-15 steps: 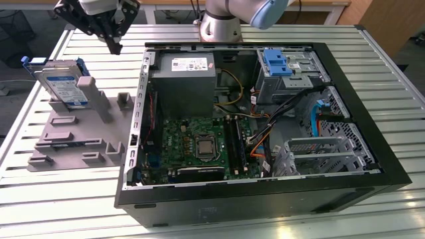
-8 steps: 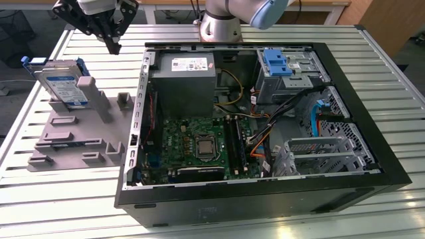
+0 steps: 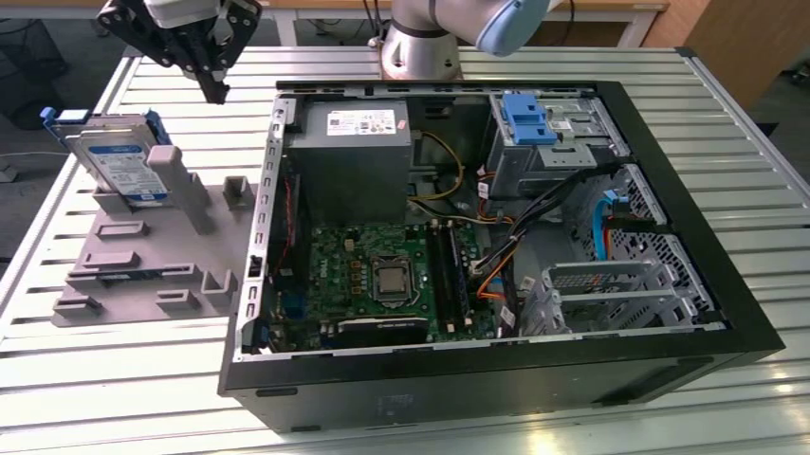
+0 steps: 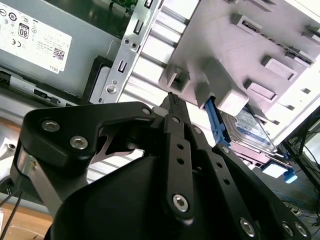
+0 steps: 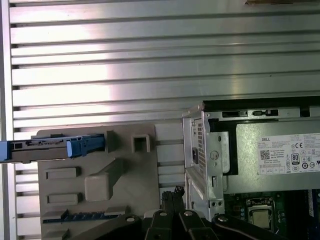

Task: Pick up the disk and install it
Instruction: 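Reach for the disk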

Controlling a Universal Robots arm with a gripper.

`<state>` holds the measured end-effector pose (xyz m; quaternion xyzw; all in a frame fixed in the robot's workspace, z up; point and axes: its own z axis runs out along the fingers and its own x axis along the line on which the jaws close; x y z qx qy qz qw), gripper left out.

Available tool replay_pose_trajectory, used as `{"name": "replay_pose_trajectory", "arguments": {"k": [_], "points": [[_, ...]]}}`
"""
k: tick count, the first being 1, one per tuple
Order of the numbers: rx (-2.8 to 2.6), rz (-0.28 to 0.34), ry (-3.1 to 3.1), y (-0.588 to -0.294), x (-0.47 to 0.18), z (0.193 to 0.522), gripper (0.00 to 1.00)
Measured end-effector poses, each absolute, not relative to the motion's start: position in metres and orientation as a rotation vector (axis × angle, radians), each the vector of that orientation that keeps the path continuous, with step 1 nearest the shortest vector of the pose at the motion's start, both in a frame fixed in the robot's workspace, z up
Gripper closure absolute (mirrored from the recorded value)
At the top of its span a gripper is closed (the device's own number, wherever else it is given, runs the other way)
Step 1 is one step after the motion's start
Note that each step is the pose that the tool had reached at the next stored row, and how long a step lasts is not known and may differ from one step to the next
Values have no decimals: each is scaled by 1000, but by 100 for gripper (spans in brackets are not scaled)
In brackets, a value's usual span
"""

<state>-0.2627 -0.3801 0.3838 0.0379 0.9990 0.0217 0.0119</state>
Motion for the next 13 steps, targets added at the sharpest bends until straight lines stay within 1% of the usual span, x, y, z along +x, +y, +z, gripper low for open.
{"name": "replay_pose_trajectory", "arguments": {"k": [13], "points": [[118,68,3115,-378,-270,383,89]]}}
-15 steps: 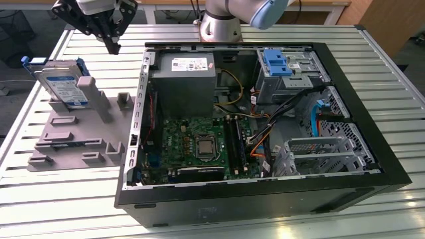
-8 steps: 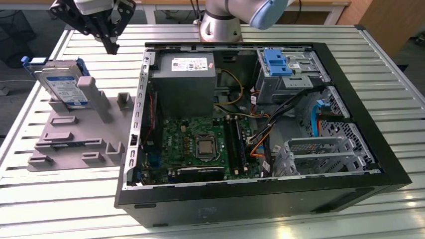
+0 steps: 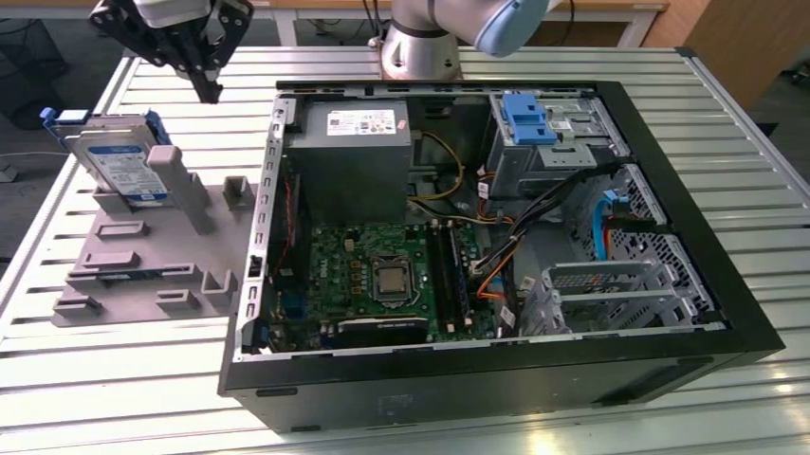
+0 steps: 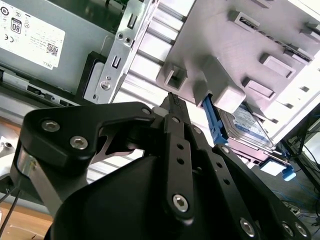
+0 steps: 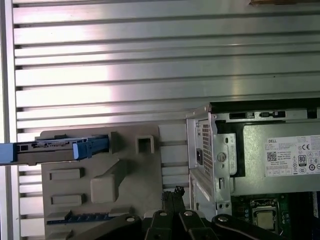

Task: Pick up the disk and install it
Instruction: 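Reach for the disk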

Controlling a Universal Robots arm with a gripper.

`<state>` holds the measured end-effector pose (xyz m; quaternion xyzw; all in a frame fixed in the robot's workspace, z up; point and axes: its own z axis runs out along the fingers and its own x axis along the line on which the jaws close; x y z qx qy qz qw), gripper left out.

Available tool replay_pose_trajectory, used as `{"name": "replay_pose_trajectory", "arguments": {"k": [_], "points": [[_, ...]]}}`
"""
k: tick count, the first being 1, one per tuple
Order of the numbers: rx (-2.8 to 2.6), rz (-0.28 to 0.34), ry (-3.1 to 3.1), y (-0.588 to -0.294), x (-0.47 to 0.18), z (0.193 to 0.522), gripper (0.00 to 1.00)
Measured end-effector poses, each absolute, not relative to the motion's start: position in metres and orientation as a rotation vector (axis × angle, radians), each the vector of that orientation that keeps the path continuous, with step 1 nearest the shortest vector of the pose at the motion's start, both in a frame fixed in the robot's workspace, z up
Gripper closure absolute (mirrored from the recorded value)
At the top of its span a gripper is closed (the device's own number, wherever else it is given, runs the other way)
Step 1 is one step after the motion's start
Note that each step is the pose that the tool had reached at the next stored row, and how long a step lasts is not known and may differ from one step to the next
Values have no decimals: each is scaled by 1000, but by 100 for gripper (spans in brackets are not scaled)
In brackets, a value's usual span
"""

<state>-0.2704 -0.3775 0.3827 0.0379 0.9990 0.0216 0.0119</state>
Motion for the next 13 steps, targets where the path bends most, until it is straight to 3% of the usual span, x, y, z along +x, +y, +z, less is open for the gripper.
{"name": "replay_pose_trajectory", "arguments": {"k": [13], "points": [[118,68,3115,-369,-294,382,89]]}}
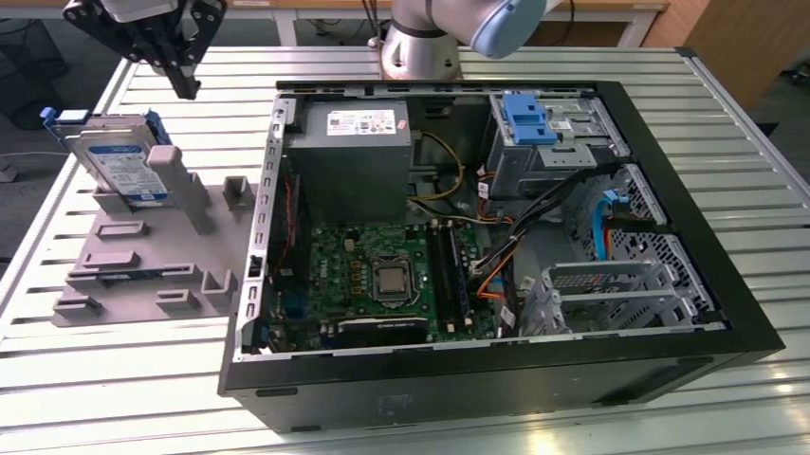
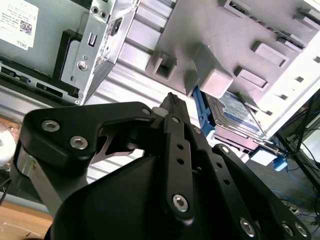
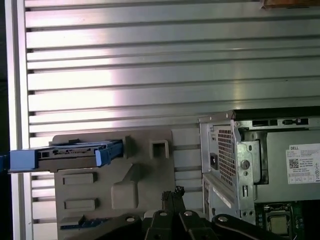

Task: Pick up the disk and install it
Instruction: 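Reach for the disk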

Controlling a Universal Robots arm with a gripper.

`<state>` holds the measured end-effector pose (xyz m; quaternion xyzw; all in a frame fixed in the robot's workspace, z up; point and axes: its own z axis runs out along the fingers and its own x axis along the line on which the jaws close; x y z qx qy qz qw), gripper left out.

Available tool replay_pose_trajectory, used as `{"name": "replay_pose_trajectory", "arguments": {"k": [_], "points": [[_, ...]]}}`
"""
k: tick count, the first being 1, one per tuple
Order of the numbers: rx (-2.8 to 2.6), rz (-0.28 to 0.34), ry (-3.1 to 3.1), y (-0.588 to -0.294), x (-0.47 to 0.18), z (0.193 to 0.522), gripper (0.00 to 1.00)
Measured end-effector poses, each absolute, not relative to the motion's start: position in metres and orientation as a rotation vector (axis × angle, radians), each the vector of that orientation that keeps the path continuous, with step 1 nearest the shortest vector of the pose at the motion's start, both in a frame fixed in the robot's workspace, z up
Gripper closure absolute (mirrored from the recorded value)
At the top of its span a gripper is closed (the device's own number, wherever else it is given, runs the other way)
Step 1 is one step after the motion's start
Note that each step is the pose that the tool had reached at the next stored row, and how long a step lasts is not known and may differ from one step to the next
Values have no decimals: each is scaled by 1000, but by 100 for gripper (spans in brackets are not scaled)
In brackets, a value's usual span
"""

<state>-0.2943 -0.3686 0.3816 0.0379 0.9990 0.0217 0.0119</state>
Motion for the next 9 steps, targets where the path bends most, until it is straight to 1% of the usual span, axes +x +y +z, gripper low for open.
{"name": "replay_pose_trajectory", "arguments": {"k": [9], "points": [[118,68,3115,-366,-306,381,89]]}}
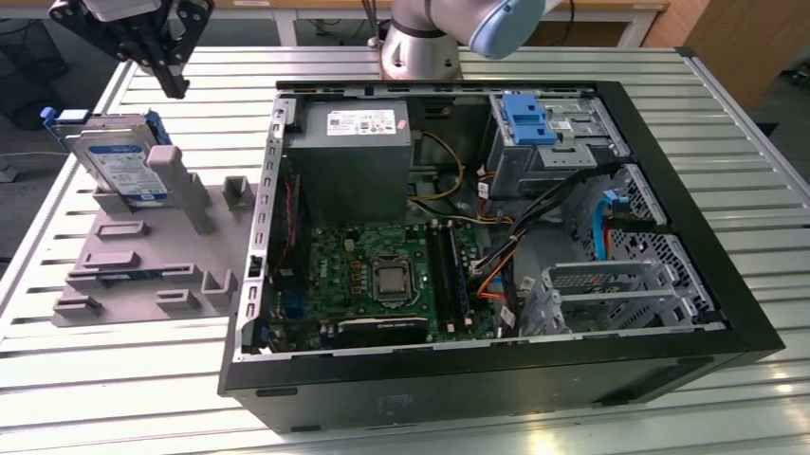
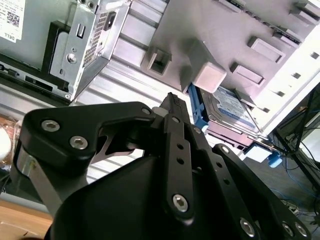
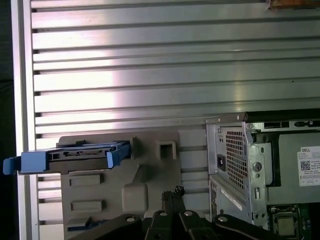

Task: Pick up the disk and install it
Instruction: 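Reach for the disk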

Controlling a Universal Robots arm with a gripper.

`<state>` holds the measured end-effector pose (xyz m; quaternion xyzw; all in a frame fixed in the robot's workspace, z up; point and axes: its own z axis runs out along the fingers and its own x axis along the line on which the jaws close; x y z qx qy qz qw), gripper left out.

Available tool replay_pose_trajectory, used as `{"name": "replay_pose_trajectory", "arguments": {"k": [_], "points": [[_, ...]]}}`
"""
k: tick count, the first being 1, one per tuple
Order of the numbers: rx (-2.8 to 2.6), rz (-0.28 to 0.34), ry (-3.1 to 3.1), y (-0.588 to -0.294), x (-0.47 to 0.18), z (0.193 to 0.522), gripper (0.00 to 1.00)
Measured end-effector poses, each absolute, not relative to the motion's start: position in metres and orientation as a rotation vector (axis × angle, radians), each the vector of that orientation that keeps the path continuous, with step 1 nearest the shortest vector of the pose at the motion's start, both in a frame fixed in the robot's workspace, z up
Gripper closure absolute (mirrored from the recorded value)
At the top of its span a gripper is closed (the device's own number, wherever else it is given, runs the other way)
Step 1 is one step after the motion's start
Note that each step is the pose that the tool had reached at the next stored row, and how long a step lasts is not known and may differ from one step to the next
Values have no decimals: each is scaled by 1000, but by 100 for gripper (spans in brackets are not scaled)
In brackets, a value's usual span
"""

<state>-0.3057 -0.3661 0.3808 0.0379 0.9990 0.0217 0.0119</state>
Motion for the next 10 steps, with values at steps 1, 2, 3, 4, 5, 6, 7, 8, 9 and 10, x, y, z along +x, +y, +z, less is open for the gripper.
{"name": "replay_pose_trajectory", "arguments": {"k": [1,2,3,4,5,6,7,8,9,10], "points": [[118,68,3115,-366,-306,381,89],[118,68,3115,-366,-306,381,89],[118,68,3115,-366,-306,381,89],[118,68,3115,-366,-306,381,89],[118,68,3115,-366,-306,381,89],[118,68,3115,-366,-306,381,89],[118,68,3115,-366,-306,381,89],[118,68,3115,-366,-307,381,89],[118,68,3115,-366,-307,381,89],[118,68,3115,-366,-307,381,89]]}}
